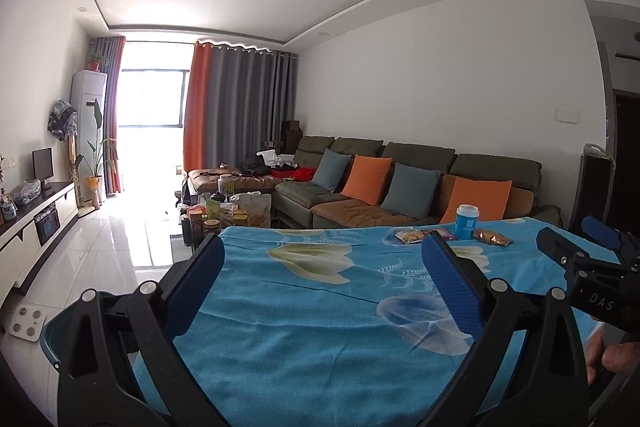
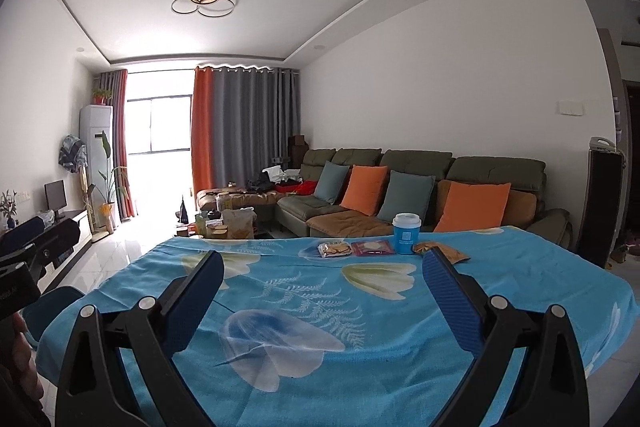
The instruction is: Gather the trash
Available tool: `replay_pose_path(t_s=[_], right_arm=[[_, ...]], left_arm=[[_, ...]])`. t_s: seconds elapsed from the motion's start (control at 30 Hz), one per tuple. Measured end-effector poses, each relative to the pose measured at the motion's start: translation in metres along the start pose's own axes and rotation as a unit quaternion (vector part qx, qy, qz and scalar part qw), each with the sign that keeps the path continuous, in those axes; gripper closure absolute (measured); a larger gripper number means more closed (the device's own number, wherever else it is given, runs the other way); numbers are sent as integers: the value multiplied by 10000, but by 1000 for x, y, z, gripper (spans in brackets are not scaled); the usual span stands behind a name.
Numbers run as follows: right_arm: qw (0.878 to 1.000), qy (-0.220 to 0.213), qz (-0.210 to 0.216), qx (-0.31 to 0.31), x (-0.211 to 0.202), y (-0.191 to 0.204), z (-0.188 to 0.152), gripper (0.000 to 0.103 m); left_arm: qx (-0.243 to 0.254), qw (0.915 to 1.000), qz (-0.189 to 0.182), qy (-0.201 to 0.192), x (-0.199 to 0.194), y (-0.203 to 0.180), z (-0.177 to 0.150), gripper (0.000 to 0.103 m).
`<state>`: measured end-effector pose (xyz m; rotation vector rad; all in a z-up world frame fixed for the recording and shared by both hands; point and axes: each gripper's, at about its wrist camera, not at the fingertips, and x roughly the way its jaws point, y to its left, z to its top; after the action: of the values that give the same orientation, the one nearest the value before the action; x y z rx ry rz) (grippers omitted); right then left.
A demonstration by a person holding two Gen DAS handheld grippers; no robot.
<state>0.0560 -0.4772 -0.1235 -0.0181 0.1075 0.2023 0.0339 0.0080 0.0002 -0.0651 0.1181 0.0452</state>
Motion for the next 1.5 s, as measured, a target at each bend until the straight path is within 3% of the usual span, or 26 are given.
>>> replay_pose_path(t_s=[1.5], right_arm=[[9999, 106, 87, -77, -3, 8, 0, 7]], left_arm=[[-25, 9999, 80, 141, 0, -3, -6, 6]])
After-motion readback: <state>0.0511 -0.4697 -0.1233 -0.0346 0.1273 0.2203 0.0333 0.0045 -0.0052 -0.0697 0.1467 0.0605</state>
